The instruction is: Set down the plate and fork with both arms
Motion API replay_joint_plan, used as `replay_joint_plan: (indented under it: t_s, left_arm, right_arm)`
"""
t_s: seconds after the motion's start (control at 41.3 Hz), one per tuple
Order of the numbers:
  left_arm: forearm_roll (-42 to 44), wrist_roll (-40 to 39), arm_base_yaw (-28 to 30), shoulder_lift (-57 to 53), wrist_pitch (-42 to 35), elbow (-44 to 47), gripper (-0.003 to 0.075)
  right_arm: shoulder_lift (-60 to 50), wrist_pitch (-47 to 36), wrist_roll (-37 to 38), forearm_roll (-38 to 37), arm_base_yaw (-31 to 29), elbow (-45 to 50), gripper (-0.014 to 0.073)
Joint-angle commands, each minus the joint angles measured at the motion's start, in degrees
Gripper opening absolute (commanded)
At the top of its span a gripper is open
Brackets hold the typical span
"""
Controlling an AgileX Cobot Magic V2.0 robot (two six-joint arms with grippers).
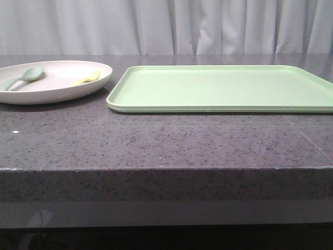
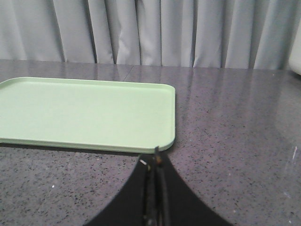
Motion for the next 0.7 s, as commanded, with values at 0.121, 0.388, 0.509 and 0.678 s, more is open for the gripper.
replay_joint_plan:
  t_s: [0.121, 0.388, 0.509, 0.678]
  left_arm:
    - [-0.3, 0.1, 0.1, -1.3, -4.8, 0.6, -0.002]
    - [-0.3, 0.1, 0.1, -1.3, -4.8, 0.6, -0.002]
    - [-0.3, 0.1, 0.1, -1.3, -4.8, 0.6, -0.002]
    - [-0.3, 0.1, 0.1, -1.3, -4.8, 0.6, -0.002]
  right_arm:
    - [-1.1, -4.6, -0.8, 0.1, 0.1, -0.2, -0.0068]
    - [-1.1, -4.6, -0.8, 0.1, 0.1, -0.2, -0.0068]
    - [-1.1, -4.6, -0.8, 0.1, 0.1, -0.2, -0.0068]
    - [-1.1, -6.0, -0.8, 0.1, 0.1, -0.2, -0.0068]
